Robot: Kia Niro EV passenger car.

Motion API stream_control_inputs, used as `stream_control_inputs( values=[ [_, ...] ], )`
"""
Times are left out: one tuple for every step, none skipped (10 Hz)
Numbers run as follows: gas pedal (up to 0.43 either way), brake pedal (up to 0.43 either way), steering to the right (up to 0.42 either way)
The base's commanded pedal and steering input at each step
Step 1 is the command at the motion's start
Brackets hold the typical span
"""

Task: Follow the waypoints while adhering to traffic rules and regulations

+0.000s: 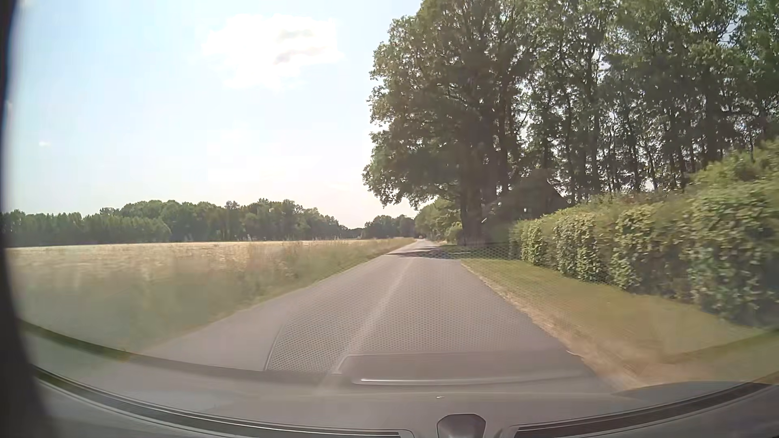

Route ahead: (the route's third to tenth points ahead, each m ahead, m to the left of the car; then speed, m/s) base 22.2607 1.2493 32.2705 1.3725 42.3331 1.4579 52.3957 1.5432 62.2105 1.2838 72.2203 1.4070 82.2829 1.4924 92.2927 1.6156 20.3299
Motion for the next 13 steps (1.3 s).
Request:
stream_control_inputs(
  values=[
    [0.177,0.006,0.004],
    [0.177,0.006,0.004],
    [0.177,0.006,0.004],
    [0.177,0.006,0.004],
    [0.177,0.006,0.004],
    [0.177,0.006,0.005],
    [0.177,0.006,0.005],
    [0.177,0.006,0.005],
    [0.177,0.006,0.005],
    [0.177,0.006,0.005],
    [0.177,0.006,0.005],
    [0.177,0.006,0.006],
    [0.177,0.006,0.006]
  ],
)
